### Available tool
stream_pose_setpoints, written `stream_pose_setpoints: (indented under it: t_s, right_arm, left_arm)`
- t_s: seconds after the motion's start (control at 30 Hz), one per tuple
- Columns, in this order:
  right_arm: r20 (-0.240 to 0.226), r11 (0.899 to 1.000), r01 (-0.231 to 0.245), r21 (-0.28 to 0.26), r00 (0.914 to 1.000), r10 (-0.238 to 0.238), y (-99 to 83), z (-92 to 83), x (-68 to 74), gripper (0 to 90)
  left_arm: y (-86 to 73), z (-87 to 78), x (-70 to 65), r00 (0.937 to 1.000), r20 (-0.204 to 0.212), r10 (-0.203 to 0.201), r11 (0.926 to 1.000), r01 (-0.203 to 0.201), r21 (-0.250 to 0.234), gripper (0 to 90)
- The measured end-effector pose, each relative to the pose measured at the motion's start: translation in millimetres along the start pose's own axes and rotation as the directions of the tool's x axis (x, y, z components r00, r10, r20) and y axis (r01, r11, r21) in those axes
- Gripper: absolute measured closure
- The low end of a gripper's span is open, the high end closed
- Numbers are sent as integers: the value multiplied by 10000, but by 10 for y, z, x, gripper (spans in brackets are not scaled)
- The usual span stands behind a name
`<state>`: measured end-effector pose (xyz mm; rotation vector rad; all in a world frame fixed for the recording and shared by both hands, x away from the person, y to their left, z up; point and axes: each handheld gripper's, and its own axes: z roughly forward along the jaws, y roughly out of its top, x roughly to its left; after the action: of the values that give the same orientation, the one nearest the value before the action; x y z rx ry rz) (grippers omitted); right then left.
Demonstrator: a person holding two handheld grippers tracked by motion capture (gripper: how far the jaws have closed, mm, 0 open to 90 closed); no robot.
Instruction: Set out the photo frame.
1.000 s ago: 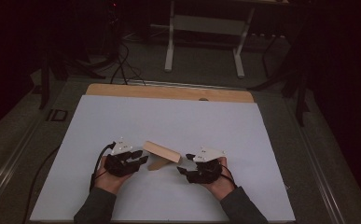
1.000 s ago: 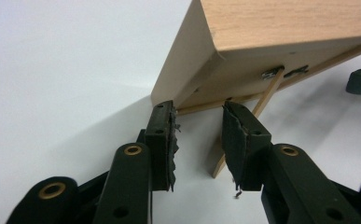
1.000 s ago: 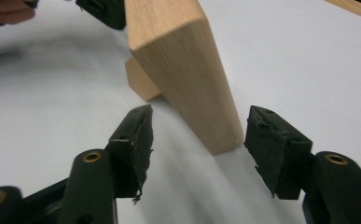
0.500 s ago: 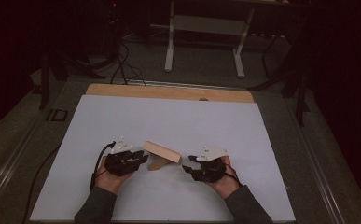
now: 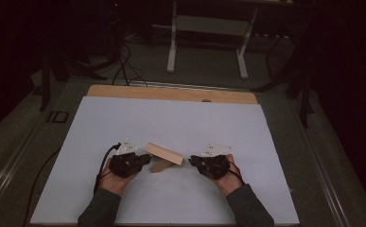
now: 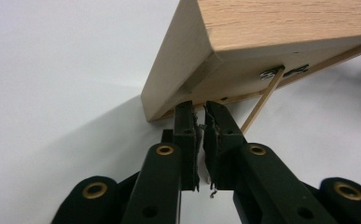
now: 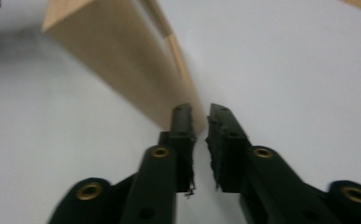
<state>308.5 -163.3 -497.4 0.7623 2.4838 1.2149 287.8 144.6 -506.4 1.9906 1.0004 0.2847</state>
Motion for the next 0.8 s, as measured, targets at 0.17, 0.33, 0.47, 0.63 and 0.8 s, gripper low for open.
stream_pose_setpoints:
  t_s: [0.17, 0.33, 0.47, 0.63, 0.8]
  right_arm:
    - [258, 9953, -606, -750, 9977, 627, 83, -1, 6, 897]
    - [87, 9924, -739, -986, 9971, 751, 161, 55, 50, 897]
    - [-135, 9920, -811, -966, 9967, 801, 166, 106, 73, 897]
    - [-243, 9911, -911, -975, 9957, 892, 149, 110, 76, 897]
    - [-261, 9924, -818, -921, 9965, 797, 142, 96, 93, 897]
  left_arm:
    - [58, 10, -40, 9998, -13, 222, 9997, -222, -39, 883]
    - [101, 47, -63, 9995, -51, 301, 9995, -301, 39, 897]
    - [101, 66, -64, 9994, -72, 331, 9994, -330, 117, 897]
    - [102, 86, -56, 9995, -81, 294, 9994, -292, 196, 896]
    - [107, 127, -49, 9998, -71, 205, 9995, -203, 227, 895]
